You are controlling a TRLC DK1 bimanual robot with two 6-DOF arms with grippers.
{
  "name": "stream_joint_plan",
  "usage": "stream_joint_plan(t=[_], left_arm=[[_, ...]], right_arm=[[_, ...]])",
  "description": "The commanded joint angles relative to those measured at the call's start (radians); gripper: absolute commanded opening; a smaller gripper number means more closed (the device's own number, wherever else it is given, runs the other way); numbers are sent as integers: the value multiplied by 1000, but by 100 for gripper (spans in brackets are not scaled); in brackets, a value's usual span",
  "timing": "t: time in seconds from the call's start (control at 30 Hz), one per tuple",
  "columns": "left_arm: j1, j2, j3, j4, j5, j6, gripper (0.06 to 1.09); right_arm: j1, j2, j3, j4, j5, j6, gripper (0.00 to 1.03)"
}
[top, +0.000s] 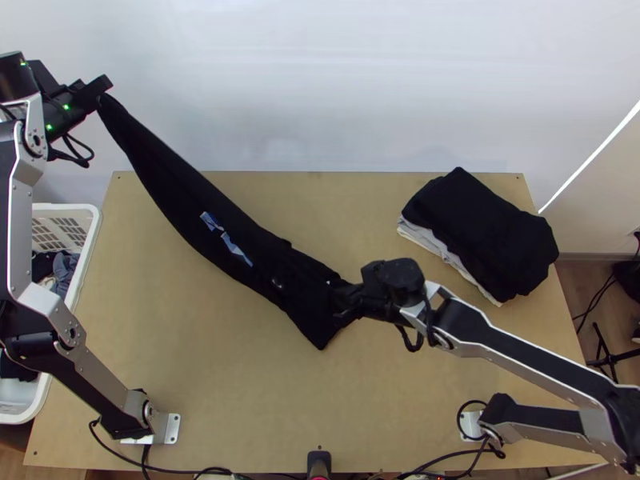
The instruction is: Fold the t-shirt
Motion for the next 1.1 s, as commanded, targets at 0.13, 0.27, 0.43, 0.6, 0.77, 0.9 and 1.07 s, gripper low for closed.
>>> stream_joint_plan(t=[0.13, 0.27, 0.43, 0.6, 0.77, 0.9, 1.07], left_arm=[[2, 16, 16, -3, -41, 51, 9], [4, 50, 17, 2, -57, 53, 9], [2, 79, 17, 9, -61, 53, 9], [-2, 99, 17, 15, -71, 51, 9], [-10, 125, 17, 23, -87, 48, 9], [-18, 139, 17, 34, -91, 50, 9], [-16, 153, 19, 48, -91, 51, 9]], right_arm=[[-23, 111, -159, 29, -22, 136, 3], [72, 64, -191, 10, -51, 153, 3], [201, -1, -200, 0, -69, 148, 3], [281, 9, -171, 43, -69, 196, 3], [378, 95, -136, 139, -68, 244, 32], [348, 119, -92, 147, -66, 227, 62], [207, 61, -32, 79, -64, 222, 66]])
